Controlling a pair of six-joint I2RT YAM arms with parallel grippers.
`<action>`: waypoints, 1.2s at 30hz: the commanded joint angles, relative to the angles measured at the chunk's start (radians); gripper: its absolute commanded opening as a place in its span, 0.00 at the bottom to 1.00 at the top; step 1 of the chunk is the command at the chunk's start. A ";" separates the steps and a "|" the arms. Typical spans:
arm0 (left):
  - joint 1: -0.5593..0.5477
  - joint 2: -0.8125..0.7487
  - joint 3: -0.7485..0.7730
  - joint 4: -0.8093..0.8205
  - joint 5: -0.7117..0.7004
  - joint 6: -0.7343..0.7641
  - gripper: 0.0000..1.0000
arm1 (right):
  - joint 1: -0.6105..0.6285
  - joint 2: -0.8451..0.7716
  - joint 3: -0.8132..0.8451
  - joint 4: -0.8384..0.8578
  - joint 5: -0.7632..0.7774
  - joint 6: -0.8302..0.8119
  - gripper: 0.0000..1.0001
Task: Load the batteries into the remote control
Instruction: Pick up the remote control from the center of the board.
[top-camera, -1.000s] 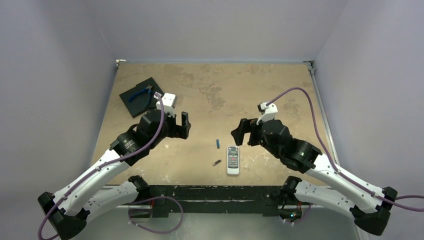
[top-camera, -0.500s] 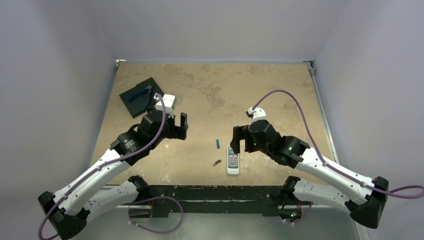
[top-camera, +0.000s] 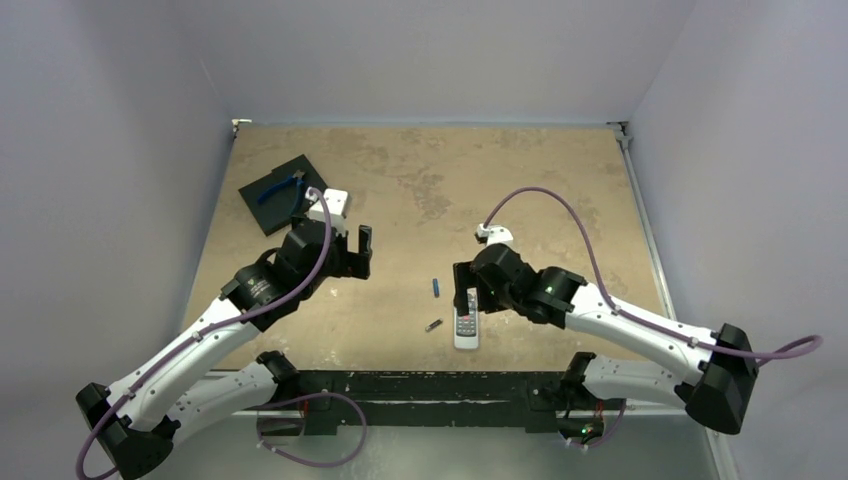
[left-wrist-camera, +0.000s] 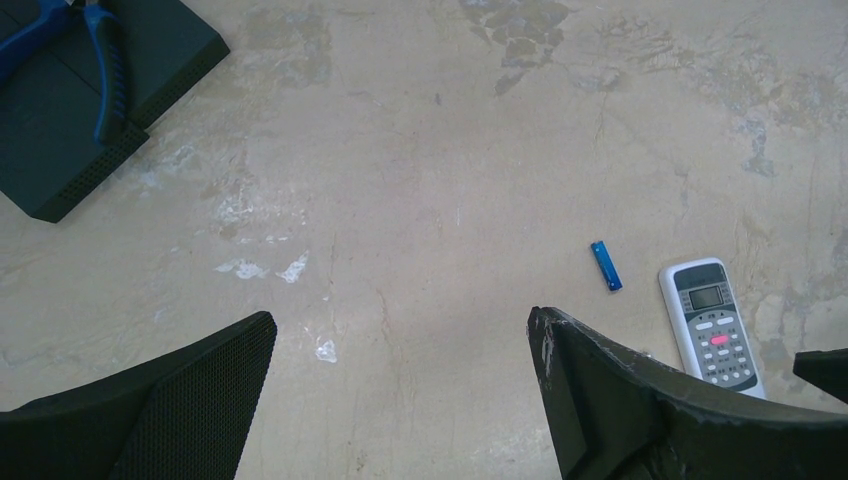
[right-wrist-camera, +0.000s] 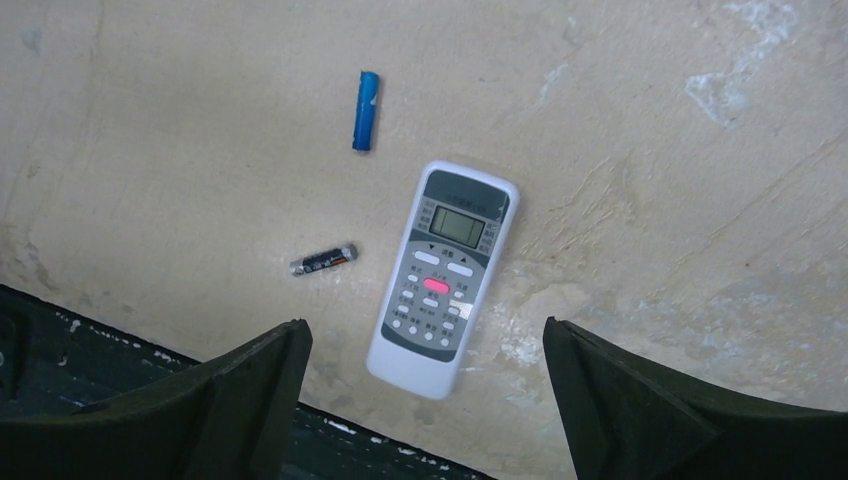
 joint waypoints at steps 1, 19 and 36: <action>0.004 -0.016 0.006 0.007 -0.020 0.005 0.99 | 0.035 0.042 -0.005 0.005 0.030 0.078 0.97; 0.004 -0.014 0.007 0.003 -0.022 0.002 0.99 | 0.177 0.182 -0.044 -0.028 0.115 0.364 0.91; 0.004 -0.014 0.007 -0.002 -0.021 -0.001 0.99 | 0.241 0.339 -0.036 -0.041 0.147 0.459 0.83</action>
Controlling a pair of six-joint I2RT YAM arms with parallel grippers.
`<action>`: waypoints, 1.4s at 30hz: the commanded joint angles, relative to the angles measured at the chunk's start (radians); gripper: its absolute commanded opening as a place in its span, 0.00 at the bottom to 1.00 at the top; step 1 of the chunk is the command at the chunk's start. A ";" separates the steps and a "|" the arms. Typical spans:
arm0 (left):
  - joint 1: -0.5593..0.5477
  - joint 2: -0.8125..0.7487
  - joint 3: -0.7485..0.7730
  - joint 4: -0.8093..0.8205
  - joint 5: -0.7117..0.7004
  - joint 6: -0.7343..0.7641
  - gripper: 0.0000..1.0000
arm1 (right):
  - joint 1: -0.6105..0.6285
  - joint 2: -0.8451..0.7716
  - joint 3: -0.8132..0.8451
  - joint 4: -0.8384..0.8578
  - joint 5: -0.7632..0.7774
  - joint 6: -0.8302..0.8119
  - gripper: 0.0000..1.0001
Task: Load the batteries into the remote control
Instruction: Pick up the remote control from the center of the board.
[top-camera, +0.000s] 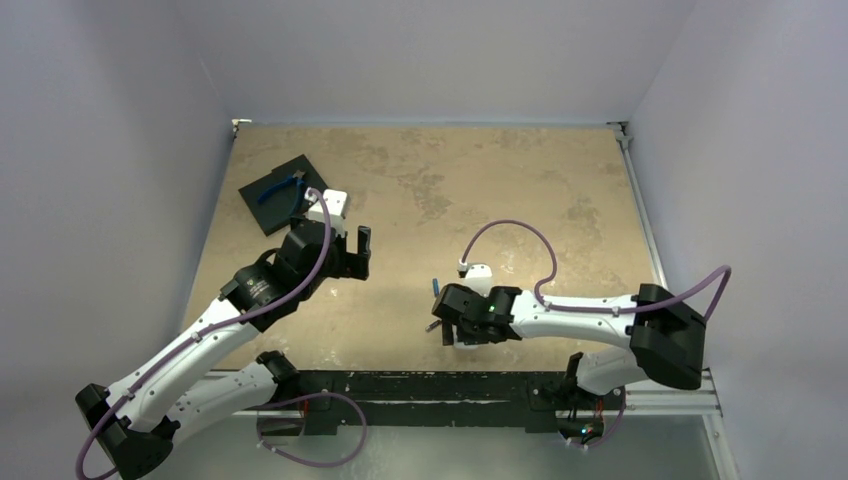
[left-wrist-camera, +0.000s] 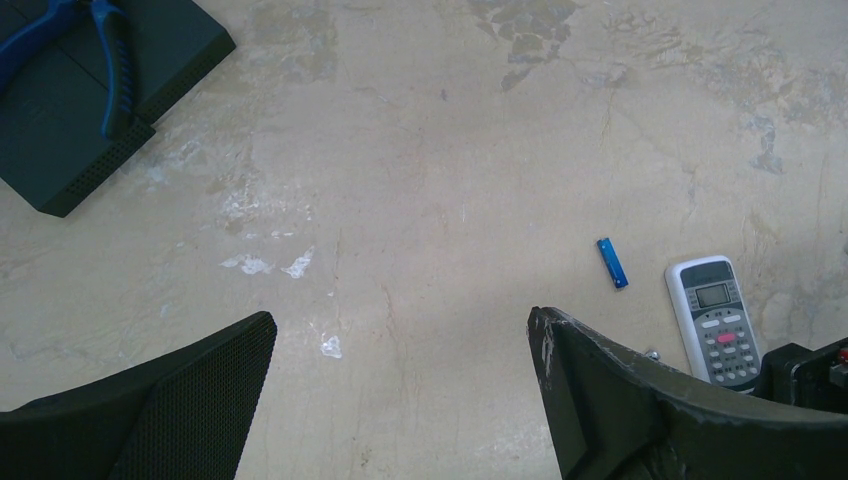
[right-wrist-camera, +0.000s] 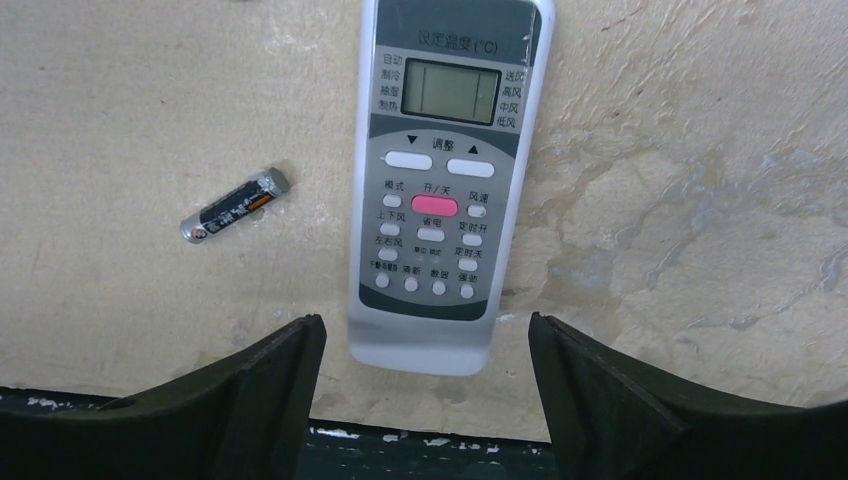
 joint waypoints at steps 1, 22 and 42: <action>0.003 -0.010 0.006 0.012 -0.013 0.000 0.99 | 0.008 0.024 0.002 -0.003 0.041 0.054 0.83; 0.003 -0.015 0.005 0.010 -0.013 -0.001 0.99 | 0.013 0.079 -0.009 0.039 0.036 0.093 0.71; 0.003 0.003 0.004 0.011 -0.005 -0.004 0.98 | 0.014 0.023 -0.030 -0.009 0.073 0.098 0.27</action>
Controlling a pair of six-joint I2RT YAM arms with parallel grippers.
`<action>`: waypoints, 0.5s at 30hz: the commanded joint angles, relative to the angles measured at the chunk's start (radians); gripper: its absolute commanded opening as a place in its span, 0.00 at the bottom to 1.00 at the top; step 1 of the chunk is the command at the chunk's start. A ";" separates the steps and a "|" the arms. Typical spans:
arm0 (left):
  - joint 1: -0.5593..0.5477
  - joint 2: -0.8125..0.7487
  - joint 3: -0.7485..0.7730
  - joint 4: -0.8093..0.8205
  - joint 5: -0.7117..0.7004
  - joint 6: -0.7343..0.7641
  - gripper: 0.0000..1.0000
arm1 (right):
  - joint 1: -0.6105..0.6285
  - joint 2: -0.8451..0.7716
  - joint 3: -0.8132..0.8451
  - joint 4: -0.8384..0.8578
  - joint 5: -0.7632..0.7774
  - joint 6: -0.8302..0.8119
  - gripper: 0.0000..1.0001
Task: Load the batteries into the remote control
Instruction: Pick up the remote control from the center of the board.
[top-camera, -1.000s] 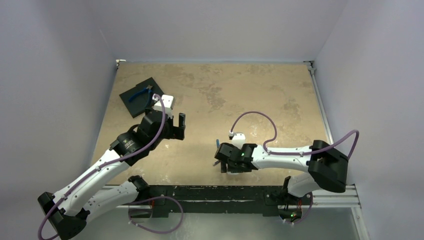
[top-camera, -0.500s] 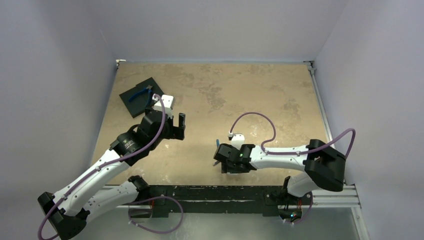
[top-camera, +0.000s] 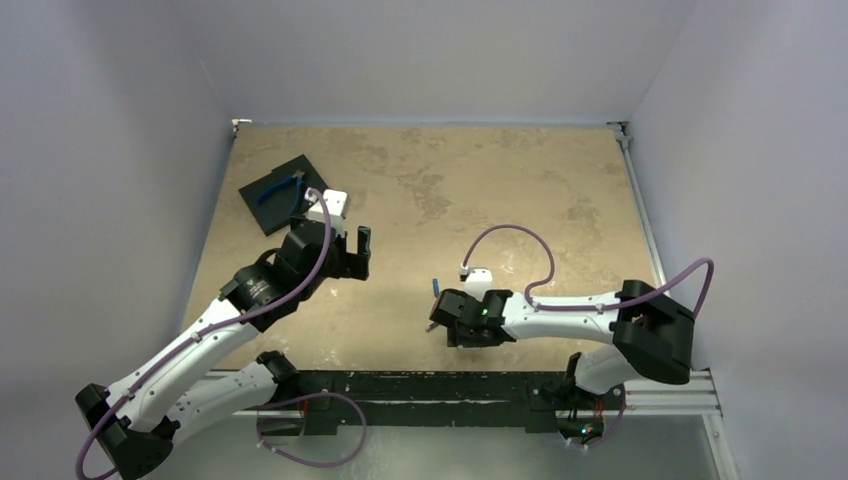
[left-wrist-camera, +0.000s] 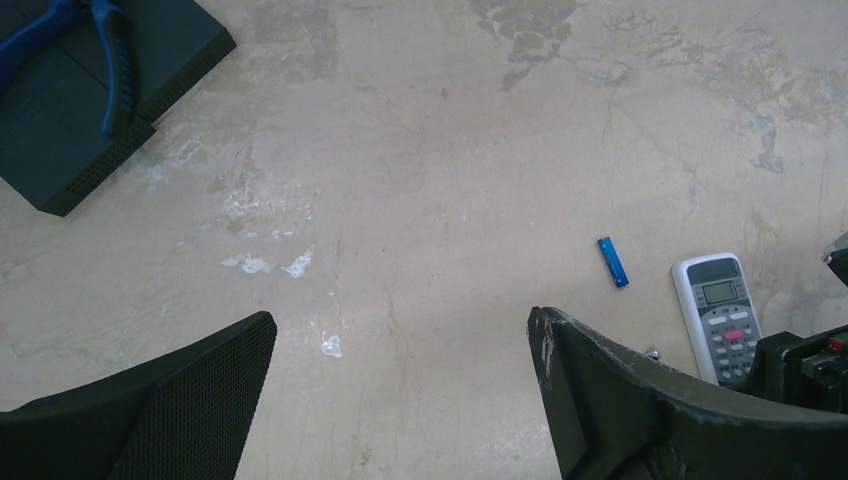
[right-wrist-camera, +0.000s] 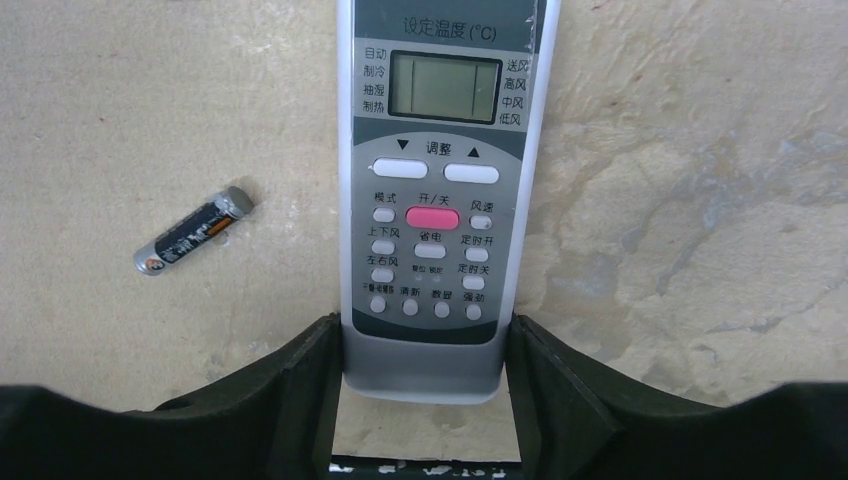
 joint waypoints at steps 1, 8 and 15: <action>0.003 0.005 0.004 0.012 -0.001 -0.004 0.99 | 0.005 -0.064 -0.015 -0.042 0.047 0.019 0.25; 0.004 0.013 0.001 0.020 0.029 -0.011 0.99 | 0.005 -0.174 -0.020 -0.036 0.049 -0.021 0.04; 0.003 0.025 -0.004 0.041 0.092 -0.029 0.99 | 0.005 -0.263 -0.020 -0.027 0.067 -0.123 0.00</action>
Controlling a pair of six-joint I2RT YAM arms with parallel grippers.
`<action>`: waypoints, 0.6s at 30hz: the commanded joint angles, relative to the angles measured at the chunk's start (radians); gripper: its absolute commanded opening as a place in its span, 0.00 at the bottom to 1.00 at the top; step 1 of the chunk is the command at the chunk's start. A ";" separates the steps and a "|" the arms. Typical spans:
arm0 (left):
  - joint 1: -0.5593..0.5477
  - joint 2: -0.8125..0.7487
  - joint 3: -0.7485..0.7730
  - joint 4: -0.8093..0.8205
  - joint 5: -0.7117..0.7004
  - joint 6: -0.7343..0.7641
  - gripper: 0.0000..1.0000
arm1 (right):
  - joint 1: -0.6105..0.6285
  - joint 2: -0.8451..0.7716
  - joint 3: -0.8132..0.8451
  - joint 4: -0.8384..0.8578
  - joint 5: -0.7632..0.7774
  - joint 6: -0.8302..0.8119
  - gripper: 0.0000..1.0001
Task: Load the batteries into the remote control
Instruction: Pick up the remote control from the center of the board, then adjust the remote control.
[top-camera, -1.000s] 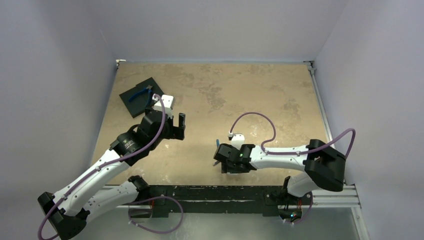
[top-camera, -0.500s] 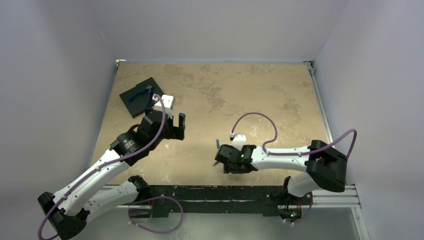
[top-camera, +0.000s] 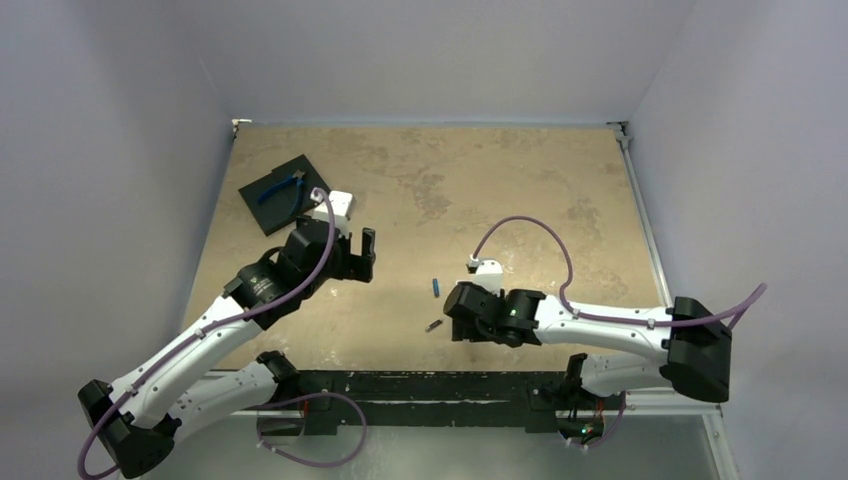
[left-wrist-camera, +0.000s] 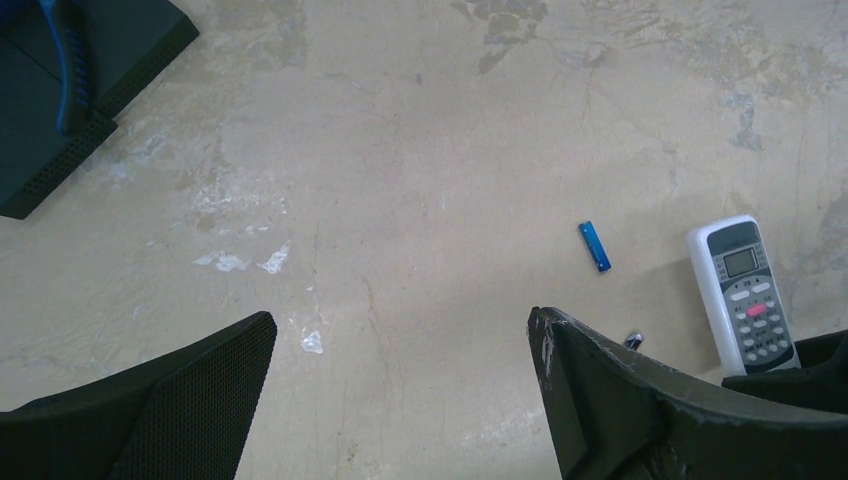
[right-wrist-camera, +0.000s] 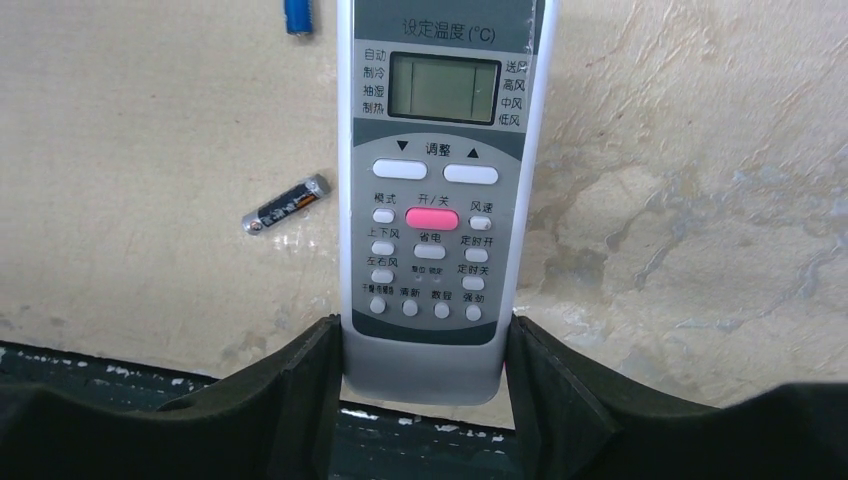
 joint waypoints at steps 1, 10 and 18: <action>0.004 0.009 -0.006 0.042 0.063 -0.026 0.99 | 0.005 -0.073 -0.003 0.006 0.053 -0.092 0.00; 0.004 0.009 -0.035 0.105 0.283 -0.116 0.99 | 0.005 -0.206 0.012 0.127 -0.026 -0.399 0.00; 0.025 0.021 -0.060 0.180 0.529 -0.216 0.97 | 0.010 -0.203 0.097 0.168 -0.100 -0.665 0.00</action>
